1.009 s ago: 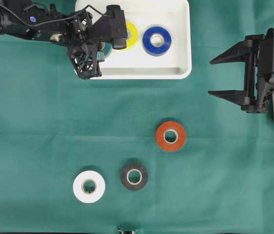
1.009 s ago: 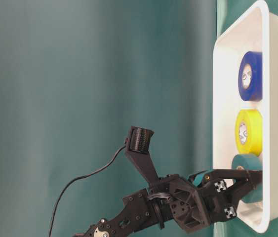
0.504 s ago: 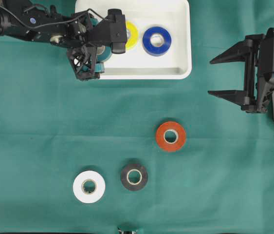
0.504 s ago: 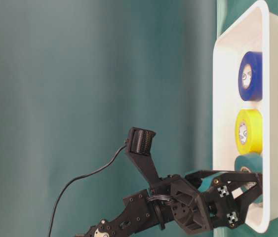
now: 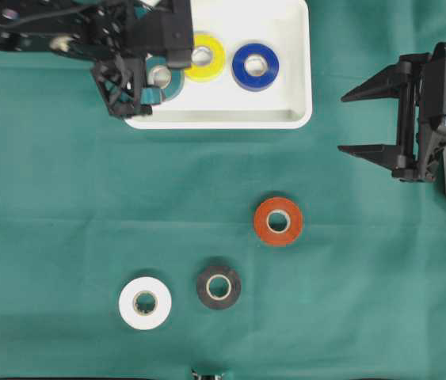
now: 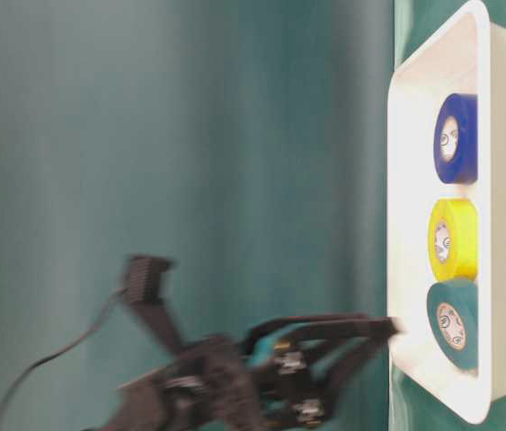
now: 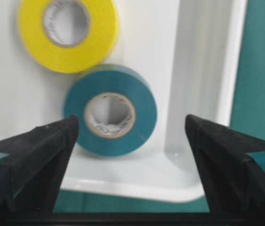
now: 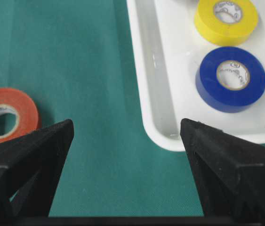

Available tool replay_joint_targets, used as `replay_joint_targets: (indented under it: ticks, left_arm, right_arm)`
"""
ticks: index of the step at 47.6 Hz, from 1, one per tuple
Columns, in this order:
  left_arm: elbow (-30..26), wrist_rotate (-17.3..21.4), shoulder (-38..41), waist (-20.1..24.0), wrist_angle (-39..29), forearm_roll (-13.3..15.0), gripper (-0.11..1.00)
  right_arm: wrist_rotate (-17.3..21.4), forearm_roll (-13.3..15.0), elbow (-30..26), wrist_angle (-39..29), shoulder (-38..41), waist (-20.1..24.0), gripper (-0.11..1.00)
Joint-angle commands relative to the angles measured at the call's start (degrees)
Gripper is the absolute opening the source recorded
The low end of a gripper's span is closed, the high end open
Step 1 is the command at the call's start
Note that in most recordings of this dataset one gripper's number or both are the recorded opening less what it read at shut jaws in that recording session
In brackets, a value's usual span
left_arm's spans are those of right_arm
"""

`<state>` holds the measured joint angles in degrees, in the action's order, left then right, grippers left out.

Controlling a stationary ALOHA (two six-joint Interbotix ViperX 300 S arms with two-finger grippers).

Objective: Pick up the tape from a random location and place it into the white case.
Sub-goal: 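Lower the teal roll into the tray left of the yellow roll, then open the left gripper to release the teal roll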

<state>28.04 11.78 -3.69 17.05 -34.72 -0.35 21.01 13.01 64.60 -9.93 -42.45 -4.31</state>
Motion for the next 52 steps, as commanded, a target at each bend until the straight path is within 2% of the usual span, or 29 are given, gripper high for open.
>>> replay_joint_targets:
  ticks: [1,16,35,44,52]
  left_arm:
    - [-1.9,0.0,-4.1,-0.1,-1.6,0.1,0.99]
    - [-6.1,0.1,-12.2,-0.1,-7.0,-0.2,0.99]
    - [-5.6,-0.2,-13.1,0.3,-7.4,-0.1,0.99]
    - [-5.3,-0.5,-13.2,-2.4,-7.4,0.1,0.99]
    - [-4.9,-1.6,-13.2,-7.8,-7.4,0.2,0.99]
  right_arm:
    - [0.0,0.1,-1.5,0.1,0.1,-0.1,0.90]
    - [0.0,0.1,-1.8,0.1,0.1,-0.1,0.90]
    - [0.0,0.1,-1.7,0.2,0.1,-0.1,0.90]
    - [0.1,0.1,-1.8,0.2,0.1,0.0,0.90]
    - [0.1,0.1,-1.7,0.1,0.1,-0.1,0.90]
